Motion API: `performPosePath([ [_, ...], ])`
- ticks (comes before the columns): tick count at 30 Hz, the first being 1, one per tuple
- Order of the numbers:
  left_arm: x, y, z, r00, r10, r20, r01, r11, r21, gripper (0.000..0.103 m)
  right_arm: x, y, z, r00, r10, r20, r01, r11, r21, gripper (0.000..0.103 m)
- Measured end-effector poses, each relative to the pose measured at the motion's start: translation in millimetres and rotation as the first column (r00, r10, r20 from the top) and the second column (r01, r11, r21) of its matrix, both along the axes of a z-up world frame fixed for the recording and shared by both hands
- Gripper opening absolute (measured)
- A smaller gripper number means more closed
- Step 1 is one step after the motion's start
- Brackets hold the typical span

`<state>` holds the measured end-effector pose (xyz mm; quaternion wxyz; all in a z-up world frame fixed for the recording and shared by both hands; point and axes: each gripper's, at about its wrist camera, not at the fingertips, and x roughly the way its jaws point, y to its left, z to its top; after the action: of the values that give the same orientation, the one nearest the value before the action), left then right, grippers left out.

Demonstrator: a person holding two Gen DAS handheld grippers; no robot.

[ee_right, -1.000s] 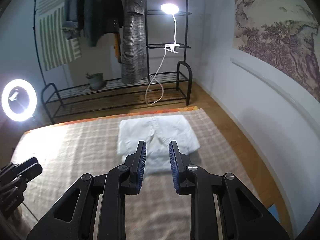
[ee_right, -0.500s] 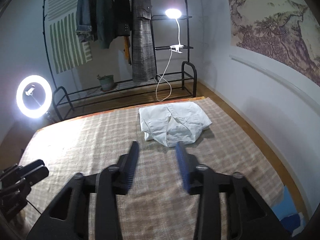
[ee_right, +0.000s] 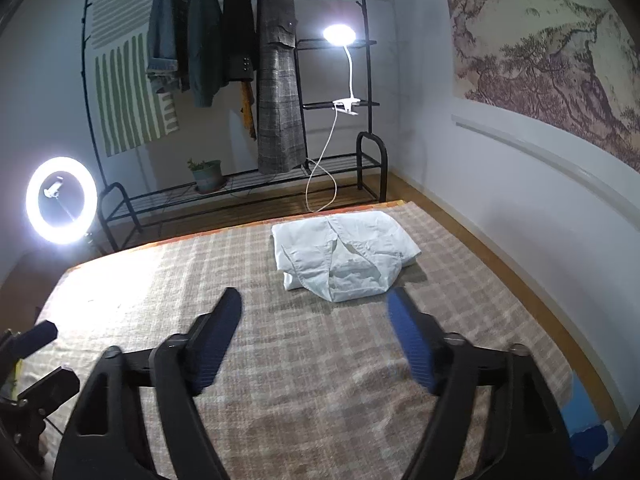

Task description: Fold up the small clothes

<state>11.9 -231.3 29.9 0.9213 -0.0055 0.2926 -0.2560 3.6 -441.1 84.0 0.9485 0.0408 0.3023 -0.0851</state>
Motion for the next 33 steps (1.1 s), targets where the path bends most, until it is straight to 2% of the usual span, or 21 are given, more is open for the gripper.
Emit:
performPosePath([
  [4, 2, -2, -1, 1.0, 0.017, -0.011, -0.017, 1.0, 0.023, 0.09, 1, -2, 0, 1.0, -0.011, -0.002, 0.011, 1.0, 0.008, 0.08],
  [9, 2, 0, -2, 0.999, 0.044, -0.016, -0.043, 0.998, 0.038, 0.091, 2, -2, 0, 1.0, -0.014, -0.001, 0.014, 1.0, 0.01, 0.081],
  [16, -2, 2, 2, 0.998, 0.069, 0.005, -0.07, 0.996, 0.057, 0.103, 2, 3, -2, 1.0, -0.004, -0.005, 0.004, 1.0, 0.004, 0.081],
  [25, -2, 3, 0, 0.998, 0.054, -0.027, -0.053, 0.998, 0.041, 0.103, 2, 8, -3, 1.0, 0.011, -0.011, -0.011, 1.0, -0.018, 0.081],
  [33, -4, 3, -2, 0.998, 0.055, -0.023, -0.053, 0.997, 0.05, 0.103, 3, 9, -4, 1.0, 0.017, -0.014, -0.017, 1.0, -0.015, 0.081],
])
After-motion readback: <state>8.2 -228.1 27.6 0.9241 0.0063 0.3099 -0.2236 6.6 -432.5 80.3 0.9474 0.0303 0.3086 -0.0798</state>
